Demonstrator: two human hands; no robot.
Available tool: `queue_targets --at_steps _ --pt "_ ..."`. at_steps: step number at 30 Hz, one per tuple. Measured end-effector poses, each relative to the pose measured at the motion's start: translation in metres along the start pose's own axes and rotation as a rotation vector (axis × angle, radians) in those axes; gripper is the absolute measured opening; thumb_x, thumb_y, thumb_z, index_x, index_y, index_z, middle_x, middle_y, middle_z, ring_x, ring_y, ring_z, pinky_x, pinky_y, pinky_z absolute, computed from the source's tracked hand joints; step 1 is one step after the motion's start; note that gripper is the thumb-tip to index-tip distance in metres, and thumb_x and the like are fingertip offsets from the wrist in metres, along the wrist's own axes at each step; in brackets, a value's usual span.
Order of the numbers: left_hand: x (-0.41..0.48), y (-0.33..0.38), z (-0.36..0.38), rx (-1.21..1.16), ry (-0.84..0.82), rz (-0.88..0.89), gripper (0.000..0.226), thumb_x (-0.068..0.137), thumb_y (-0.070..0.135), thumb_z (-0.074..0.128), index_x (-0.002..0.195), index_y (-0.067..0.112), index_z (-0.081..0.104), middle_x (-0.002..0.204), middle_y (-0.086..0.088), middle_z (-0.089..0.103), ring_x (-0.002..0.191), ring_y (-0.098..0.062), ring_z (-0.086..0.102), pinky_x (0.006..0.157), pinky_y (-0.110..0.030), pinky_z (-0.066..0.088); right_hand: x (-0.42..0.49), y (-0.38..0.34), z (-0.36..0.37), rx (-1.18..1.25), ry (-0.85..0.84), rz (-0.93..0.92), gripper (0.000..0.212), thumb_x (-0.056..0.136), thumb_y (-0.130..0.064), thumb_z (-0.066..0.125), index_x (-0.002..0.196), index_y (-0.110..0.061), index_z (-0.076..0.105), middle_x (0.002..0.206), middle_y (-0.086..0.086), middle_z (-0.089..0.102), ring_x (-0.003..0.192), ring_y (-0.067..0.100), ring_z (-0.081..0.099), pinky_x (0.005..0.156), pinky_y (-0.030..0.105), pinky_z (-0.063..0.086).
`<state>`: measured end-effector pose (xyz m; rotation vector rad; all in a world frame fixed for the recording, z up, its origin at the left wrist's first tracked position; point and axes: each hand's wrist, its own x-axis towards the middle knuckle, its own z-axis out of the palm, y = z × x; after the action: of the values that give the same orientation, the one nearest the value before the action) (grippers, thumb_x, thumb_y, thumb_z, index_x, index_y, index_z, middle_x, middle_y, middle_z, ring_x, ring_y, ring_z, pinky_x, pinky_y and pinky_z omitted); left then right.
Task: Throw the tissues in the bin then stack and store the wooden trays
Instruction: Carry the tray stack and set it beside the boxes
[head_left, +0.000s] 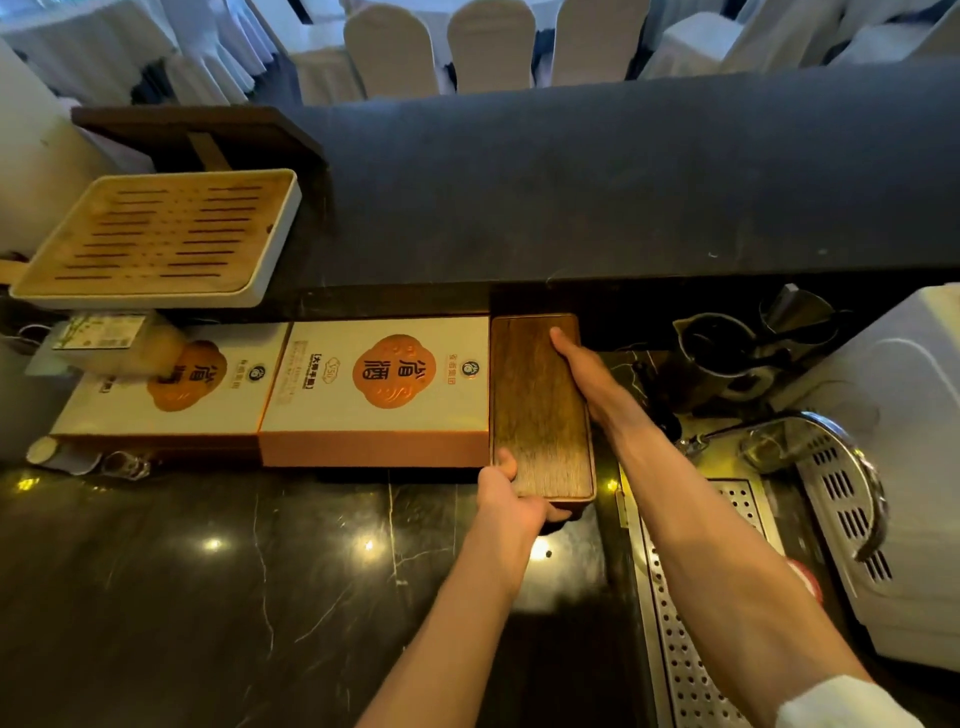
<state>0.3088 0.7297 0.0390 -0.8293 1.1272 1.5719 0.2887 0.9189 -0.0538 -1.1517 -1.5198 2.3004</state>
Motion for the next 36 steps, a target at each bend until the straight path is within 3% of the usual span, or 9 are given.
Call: queue_targets --at_steps 3,6,9,13,17,21,24,27,36 --pt "0.012 0.005 0.005 -0.106 0.040 -0.096 0.018 0.098 0.021 0.051 0.114 0.019 0.043 0.144 -0.018 0.043 0.138 -0.046 0.030 0.112 -0.066 0.019 -0.022 0.008 0.007 -0.093 0.060 -0.091 0.055 0.087 -0.054 0.058 0.133 -0.023 0.051 0.123 0.008 0.065 0.109 0.023 0.065 0.096 0.044 0.052" --pt "0.026 0.001 0.003 -0.168 0.022 -0.102 0.013 0.097 0.025 0.052 0.106 0.019 0.046 0.141 -0.019 0.047 0.138 -0.046 0.032 0.112 -0.069 0.014 -0.065 0.038 0.012 -0.193 0.128 -0.135 0.061 0.086 -0.050 0.063 0.139 -0.028 0.041 0.125 0.000 0.061 0.108 0.018 0.063 0.092 0.039 0.053" --pt "0.047 -0.006 -0.002 -0.028 0.036 -0.008 0.016 0.099 0.025 0.047 0.111 0.016 0.052 0.126 -0.015 0.057 0.135 -0.045 0.038 0.113 -0.068 0.020 -0.112 0.085 0.014 -0.202 0.148 -0.209 0.048 0.091 -0.047 0.056 0.135 -0.033 0.043 0.118 -0.012 0.063 0.101 0.001 0.066 0.078 0.015 0.053" --pt "0.047 -0.003 -0.002 -0.097 0.024 -0.049 0.013 0.099 0.027 0.048 0.092 0.017 0.053 0.122 -0.016 0.060 0.136 -0.044 0.037 0.113 -0.070 0.013 -0.124 0.097 0.017 -0.266 0.221 -0.221 0.041 0.099 -0.044 0.040 0.135 -0.025 0.047 0.120 -0.002 0.064 0.106 0.007 0.063 0.085 0.020 0.052" --pt "0.022 -0.006 -0.007 0.016 -0.119 0.033 0.034 0.100 0.029 0.046 0.129 0.012 0.045 0.145 -0.021 0.046 0.138 -0.045 0.036 0.114 -0.067 0.018 -0.135 0.081 0.016 -0.420 0.182 -0.189 0.059 0.098 -0.047 0.042 0.147 -0.018 0.029 0.137 0.006 0.054 0.123 0.017 0.054 0.103 0.035 0.046" --pt "0.015 -0.031 -0.047 0.709 0.100 0.588 0.070 0.096 0.033 0.053 0.153 0.017 0.015 0.160 -0.012 0.020 0.147 -0.029 0.022 0.120 -0.049 0.024 -0.157 0.082 0.011 -0.974 0.304 -0.467 0.071 0.097 -0.044 0.043 0.154 -0.020 0.008 0.160 -0.003 0.016 0.145 0.006 0.014 0.115 0.028 0.019" --pt "0.022 -0.046 -0.071 1.380 0.050 1.128 0.067 0.098 0.023 0.049 0.154 0.021 0.013 0.164 -0.006 -0.005 0.151 -0.023 -0.005 0.123 -0.045 0.008 -0.164 0.083 0.007 -1.375 0.262 -0.594 0.066 0.096 -0.042 0.045 0.152 -0.019 0.018 0.161 0.003 0.020 0.148 0.019 0.015 0.116 0.036 0.027" --pt "0.038 -0.029 -0.076 1.931 0.134 1.262 0.069 0.099 0.025 0.047 0.155 0.015 0.007 0.164 -0.006 -0.003 0.151 -0.024 -0.009 0.124 -0.046 0.004 -0.166 0.079 0.011 -1.494 0.211 -0.514 0.069 0.094 -0.036 0.053 0.151 -0.015 0.022 0.160 0.006 0.021 0.150 0.024 0.011 0.114 0.035 0.031" --pt "0.067 -0.005 -0.081 2.083 0.154 1.562 0.075 0.079 0.010 0.071 0.146 0.007 0.037 0.151 -0.016 0.041 0.142 -0.029 0.037 0.115 -0.042 0.031 -0.158 0.086 0.028 -1.517 0.319 -0.440 0.080 0.087 -0.022 0.066 0.152 -0.014 0.020 0.160 0.007 0.022 0.150 0.027 0.012 0.097 0.032 0.052"
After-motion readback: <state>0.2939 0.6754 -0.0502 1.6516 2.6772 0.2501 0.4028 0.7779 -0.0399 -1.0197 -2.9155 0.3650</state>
